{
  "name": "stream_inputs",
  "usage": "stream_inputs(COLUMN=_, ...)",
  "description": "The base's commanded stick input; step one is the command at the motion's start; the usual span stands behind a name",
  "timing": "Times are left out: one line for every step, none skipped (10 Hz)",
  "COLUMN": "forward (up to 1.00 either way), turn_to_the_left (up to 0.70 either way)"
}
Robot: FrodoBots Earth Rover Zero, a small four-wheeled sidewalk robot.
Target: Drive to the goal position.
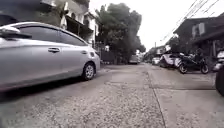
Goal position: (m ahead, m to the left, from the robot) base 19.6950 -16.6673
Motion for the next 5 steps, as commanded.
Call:
stream_inputs(forward=1.0, turn_to_the_left=0.0)
stream_inputs(forward=1.0, turn_to_the_left=-0.04)
stream_inputs(forward=1.0, turn_to_the_left=-0.21)
stream_inputs(forward=1.0, turn_to_the_left=-0.27)
stream_inputs(forward=1.0, turn_to_the_left=-0.07)
